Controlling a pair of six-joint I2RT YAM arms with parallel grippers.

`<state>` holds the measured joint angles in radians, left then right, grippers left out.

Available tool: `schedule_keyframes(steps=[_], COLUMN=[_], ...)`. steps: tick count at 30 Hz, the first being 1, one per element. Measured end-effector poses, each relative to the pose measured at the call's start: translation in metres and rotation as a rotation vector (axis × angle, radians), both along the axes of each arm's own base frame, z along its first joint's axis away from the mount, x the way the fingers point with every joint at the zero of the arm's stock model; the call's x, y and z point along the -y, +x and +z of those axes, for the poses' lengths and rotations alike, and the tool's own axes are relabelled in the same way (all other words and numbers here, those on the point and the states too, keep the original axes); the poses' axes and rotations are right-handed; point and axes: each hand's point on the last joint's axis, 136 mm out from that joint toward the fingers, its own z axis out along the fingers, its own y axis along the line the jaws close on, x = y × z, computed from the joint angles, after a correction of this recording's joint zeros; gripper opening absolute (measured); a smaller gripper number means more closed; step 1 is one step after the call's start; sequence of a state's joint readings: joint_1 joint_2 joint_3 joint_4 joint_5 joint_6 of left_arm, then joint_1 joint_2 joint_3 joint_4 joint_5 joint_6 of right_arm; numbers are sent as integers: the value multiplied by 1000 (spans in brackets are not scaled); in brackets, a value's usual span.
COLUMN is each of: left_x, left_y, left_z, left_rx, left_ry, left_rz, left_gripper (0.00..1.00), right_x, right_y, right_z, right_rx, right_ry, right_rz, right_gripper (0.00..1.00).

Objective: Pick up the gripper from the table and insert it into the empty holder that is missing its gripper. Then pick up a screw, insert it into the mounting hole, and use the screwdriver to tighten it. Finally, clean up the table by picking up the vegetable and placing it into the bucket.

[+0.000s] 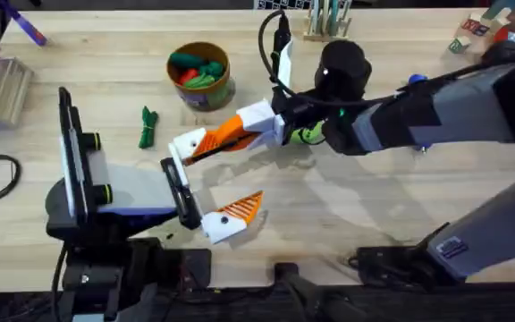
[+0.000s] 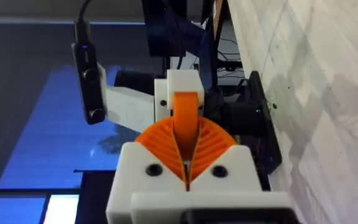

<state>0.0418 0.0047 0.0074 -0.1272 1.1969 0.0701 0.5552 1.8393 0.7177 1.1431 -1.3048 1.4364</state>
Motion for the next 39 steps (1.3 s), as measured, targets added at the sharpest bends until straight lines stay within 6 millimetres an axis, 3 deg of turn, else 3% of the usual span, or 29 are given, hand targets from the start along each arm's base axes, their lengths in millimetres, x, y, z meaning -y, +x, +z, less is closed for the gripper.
schedule_keyframes(steps=[11,12,15,18,19,32,39], left_x=[0,0,0,1,1,1,1], left_y=[0,0,-1,-1,-1,-1,-1], left_z=[0,0,0,0,0,0,0], left_rx=[0,1,0,0,0,0,0], left_ry=[0,0,0,-1,-1,-1,-1], left_rz=[0,1,-5,-8,-9,-9,-9], left_gripper=[986,986,986,986,986,986,986], right_x=[0,0,-1,-3,-3,-4,8], right_y=[0,0,1,1,1,4,19], right_z=[0,0,0,0,0,-1,2], right_rx=[-1,-7,-12,-10,-10,-10,-7], right_ry=[0,-2,-5,-5,-5,-6,-26], right_rz=[0,0,-10,-13,-14,-33,-98], right_gripper=[10,52,408,842,882,901,902])
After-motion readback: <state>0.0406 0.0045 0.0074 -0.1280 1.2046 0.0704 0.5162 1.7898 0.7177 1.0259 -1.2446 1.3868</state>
